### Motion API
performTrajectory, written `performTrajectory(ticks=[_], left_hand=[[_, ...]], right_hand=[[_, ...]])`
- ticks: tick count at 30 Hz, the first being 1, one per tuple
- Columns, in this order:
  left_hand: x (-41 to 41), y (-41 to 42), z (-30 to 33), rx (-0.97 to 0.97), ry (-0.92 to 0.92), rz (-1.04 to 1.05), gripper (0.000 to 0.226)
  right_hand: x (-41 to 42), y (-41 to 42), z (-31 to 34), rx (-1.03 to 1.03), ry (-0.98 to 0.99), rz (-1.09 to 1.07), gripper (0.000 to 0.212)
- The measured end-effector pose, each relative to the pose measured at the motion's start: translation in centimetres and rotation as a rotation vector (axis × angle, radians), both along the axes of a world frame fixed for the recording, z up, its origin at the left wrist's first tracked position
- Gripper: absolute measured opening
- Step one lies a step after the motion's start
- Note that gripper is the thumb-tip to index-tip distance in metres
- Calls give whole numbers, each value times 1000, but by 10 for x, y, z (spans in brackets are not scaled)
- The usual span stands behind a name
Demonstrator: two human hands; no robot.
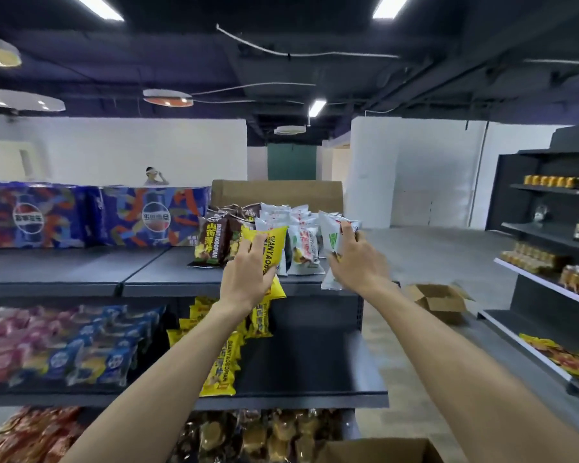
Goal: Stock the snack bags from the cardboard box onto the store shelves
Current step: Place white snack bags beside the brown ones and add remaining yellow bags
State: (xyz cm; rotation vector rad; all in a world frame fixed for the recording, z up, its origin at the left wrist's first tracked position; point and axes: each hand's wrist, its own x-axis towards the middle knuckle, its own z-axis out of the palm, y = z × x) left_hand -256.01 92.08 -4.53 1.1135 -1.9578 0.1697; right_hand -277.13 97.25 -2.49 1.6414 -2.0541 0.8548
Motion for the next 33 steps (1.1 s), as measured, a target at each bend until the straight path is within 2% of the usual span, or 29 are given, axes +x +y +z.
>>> performTrajectory(ticks=[7,14,19,23,30,33], left_hand=[[-77,-48,22,-43,-28,47,58],[-124,-88,9,-37,-68,96,56],[-142,-116,5,-48,-105,100,53],[-152,-131,-2,-64,-156,148,57],[-161,-154,-23,-88,-88,211,59],[-165,-163,-37,-91,-13,203,64]], right_hand=[[-57,-58,10,-14,-24,7,54],[-103,-114,-10,11,-64,12,57],[-108,-163,-29,-6,-106,55,63],[-104,-201,-44,-1,-65,59,63],[-111,-235,-67,23,-97,0,66],[-113,-246,-72,71,-130,-43,74]])
